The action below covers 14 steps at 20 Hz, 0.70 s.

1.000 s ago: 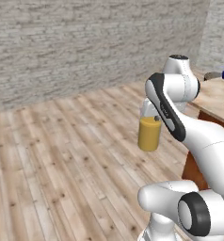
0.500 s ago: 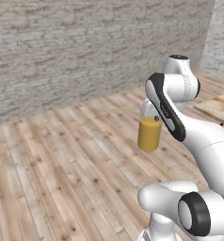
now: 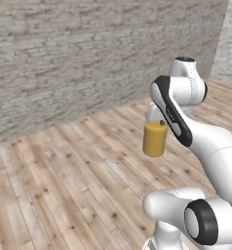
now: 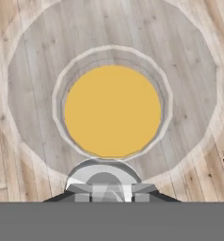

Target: There is a tray on the dining counter. Grab the cup, mug, and pitcher and place them on the tray. The pitcher may be placed next to the tray if it cannot fit the tray.

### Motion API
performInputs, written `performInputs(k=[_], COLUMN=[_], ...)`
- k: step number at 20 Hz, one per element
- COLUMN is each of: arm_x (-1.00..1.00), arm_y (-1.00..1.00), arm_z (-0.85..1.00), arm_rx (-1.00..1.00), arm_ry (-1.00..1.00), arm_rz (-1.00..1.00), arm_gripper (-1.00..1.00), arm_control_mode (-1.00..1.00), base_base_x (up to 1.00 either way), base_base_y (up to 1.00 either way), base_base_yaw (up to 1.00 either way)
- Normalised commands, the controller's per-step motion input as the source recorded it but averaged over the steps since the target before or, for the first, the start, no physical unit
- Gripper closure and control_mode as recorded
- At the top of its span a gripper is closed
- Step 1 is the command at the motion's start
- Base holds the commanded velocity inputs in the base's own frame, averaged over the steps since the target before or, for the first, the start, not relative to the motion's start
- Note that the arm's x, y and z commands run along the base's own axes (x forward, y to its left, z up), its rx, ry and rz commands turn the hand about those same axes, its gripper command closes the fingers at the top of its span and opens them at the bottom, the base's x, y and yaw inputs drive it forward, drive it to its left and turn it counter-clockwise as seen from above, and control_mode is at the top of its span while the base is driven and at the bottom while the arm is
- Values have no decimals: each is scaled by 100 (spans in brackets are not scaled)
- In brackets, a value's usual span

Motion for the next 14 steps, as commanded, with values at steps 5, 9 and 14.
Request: performInputs(k=[5, 9, 14], arm_x=[0, 0, 0], arm_y=[0, 0, 0], arm_z=[0, 0, 0], arm_rx=[0, 0, 0], arm_ry=[0, 0, 0], arm_rz=[0, 0, 0], arm_gripper=[100, 100, 100], arm_control_mode=[100, 100, 100], base_base_x=[100, 90, 79], base_base_y=[27, 8, 0], base_base_yaw=[-14, -24, -39])
